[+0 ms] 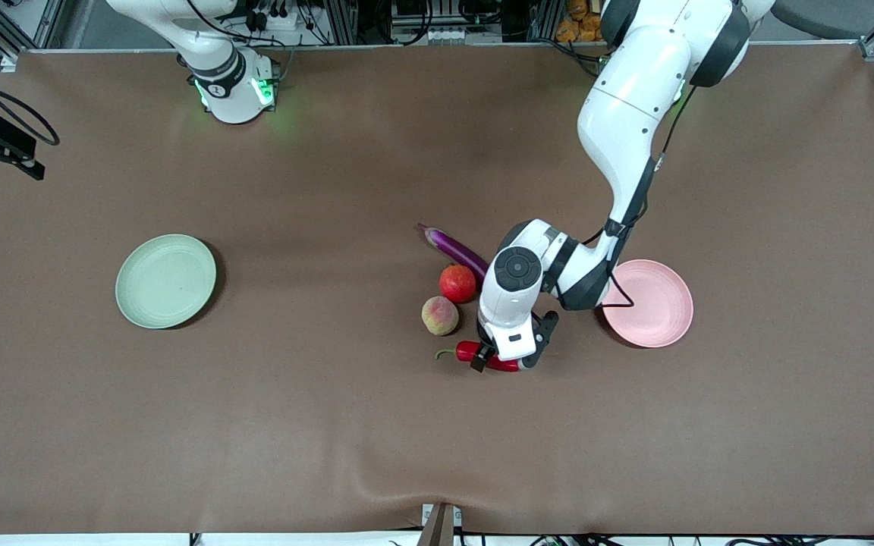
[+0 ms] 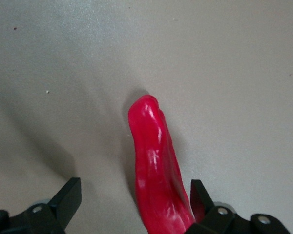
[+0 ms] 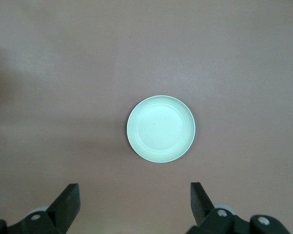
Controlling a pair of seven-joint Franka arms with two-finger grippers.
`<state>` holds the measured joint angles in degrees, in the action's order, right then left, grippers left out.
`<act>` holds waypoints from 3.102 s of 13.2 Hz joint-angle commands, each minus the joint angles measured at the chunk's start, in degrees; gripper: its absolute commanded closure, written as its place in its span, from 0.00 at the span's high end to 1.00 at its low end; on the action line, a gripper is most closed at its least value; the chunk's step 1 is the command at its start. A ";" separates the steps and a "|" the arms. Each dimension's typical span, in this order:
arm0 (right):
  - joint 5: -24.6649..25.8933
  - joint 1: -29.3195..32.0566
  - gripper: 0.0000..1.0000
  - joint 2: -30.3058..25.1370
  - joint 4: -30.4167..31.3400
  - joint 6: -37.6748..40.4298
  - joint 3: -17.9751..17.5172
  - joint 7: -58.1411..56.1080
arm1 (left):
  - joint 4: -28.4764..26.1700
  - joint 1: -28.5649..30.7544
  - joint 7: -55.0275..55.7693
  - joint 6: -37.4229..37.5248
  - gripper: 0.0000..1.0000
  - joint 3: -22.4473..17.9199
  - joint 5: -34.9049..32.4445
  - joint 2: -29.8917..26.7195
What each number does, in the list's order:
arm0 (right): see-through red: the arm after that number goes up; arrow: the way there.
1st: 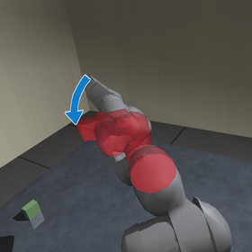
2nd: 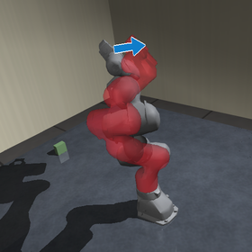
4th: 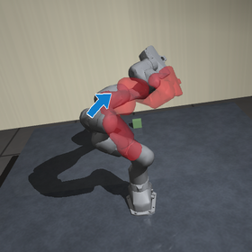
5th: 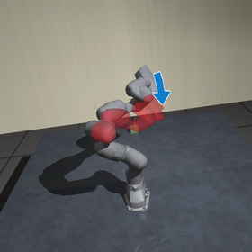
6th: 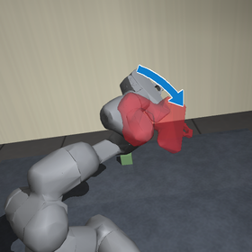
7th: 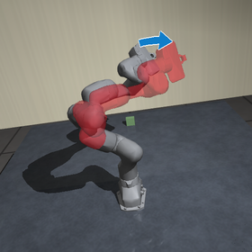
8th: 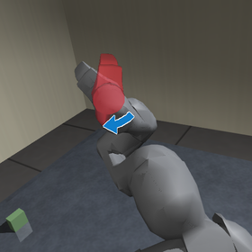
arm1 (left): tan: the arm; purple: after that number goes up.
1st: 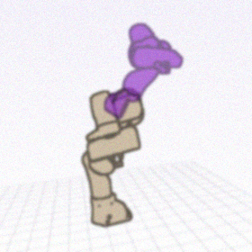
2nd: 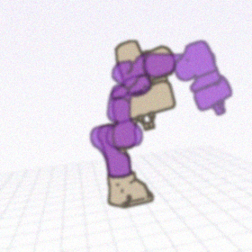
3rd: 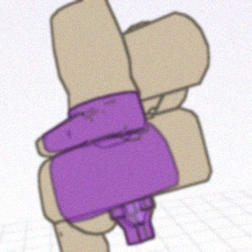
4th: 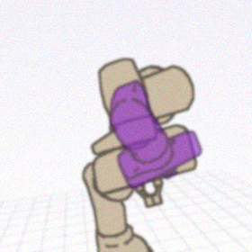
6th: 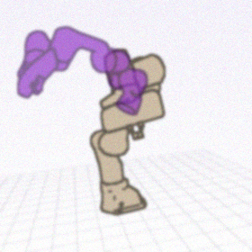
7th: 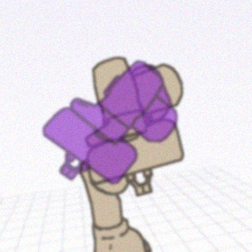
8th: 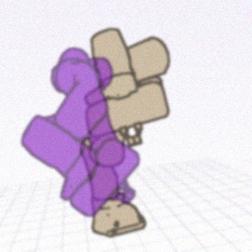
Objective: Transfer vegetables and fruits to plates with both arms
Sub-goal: 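Grasp the chili with the left gripper while the right gripper reaches in, then place the chili on the pink plate while the right gripper grasps the peach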
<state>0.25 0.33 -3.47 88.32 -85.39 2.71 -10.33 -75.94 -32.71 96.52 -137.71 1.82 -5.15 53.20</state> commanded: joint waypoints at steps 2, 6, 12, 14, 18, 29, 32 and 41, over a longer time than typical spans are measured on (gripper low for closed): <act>-0.34 0.72 1.00 2.58 -0.78 0.05 -0.42 -0.75 | 1.76 0.11 -0.10 -0.98 0.88 -0.33 -0.92 1.30; -0.52 0.81 1.00 2.94 -0.69 0.13 -0.42 -0.75 | 1.76 0.19 -0.37 -1.60 0.67 -0.15 -0.74 1.38; -4.18 0.98 1.00 3.99 -0.69 3.21 -0.51 0.04 | 1.59 2.03 -8.25 -1.43 0.00 -0.15 -0.74 0.07; -8.15 0.64 1.00 5.39 -1.13 2.77 -0.51 3.71 | 1.41 4.31 -15.88 -0.81 0.00 0.11 -0.92 -1.86; -12.56 -4.01 1.00 11.36 -3.33 -2.65 -0.77 12.58 | 0.45 9.06 -34.61 10.93 0.01 0.11 -1.00 -7.48; -21.70 -24.83 1.00 39.12 -13.96 -36.66 -0.95 43.89 | -28.70 24.35 -77.52 14.70 0.01 0.29 -1.45 -28.14; -21.79 -28.98 1.00 44.41 -13.88 -45.10 -0.86 48.54 | -31.46 24.19 -80.95 10.28 0.03 0.29 -1.45 -27.88; -22.14 -35.05 1.00 57.07 -19.76 -50.58 -2.71 70.61 | -32.69 24.19 -79.21 4.38 1.00 1.96 -0.57 -25.68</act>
<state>-20.81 -34.48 50.14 73.79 -136.65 0.41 56.70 -108.11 -8.71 15.96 -132.56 3.42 -5.50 28.28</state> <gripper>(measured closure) 0.000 0.282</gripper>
